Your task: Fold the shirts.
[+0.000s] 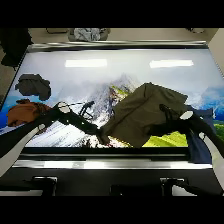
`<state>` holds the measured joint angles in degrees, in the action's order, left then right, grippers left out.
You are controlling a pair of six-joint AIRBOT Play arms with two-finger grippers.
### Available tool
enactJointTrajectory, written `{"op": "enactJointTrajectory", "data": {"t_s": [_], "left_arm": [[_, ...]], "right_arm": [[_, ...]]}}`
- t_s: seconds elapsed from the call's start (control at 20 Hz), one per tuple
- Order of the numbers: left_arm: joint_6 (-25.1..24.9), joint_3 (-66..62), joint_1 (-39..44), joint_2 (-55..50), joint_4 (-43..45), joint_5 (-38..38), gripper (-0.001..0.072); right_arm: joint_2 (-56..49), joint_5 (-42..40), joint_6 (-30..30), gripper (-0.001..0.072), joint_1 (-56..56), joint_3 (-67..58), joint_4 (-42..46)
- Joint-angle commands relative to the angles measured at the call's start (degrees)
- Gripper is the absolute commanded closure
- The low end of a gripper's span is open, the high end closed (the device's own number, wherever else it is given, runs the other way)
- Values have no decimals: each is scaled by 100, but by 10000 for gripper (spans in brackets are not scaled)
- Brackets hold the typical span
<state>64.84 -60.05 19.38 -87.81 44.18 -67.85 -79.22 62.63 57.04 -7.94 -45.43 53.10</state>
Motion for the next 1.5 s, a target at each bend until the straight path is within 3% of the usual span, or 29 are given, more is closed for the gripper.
{"op": "enactJointTrajectory", "data": {"t_s": [0.0,0.2,0.35,0.5,0.7,0.85,1.0,1.1,1.25,1.45], "left_arm": [[-166,-579,-146,560,-52,68,681],[157,-2640,-774,2041,-72,592,681],[667,-4400,-1255,2927,-72,1569,681],[675,-5436,-1228,3547,-74,2433,681],[675,-5685,-1108,3969,26,2546,681],[739,-5622,-1110,3987,476,2472,681],[1399,-5174,-1110,3816,1633,1906,681],[1812,-4623,-1108,3580,2249,1316,681],[1827,-3254,-1108,3071,2400,933,681],[1751,-1932,-1228,1805,2424,1899,680]], "right_arm": [[426,546,-457,672,118,-776,400],[1700,688,-754,672,118,-3622,1388],[2417,131,-776,672,120,-6015,1368],[2820,264,-444,672,120,-7274,981],[3154,529,136,671,118,-7348,809],[2986,1357,494,671,118,-7344,811],[2476,2975,667,671,120,-7016,754],[1961,3644,461,671,142,-6417,730],[1123,2824,72,671,144,-4896,673],[-474,649,-133,670,146,-3729,-68]]}}
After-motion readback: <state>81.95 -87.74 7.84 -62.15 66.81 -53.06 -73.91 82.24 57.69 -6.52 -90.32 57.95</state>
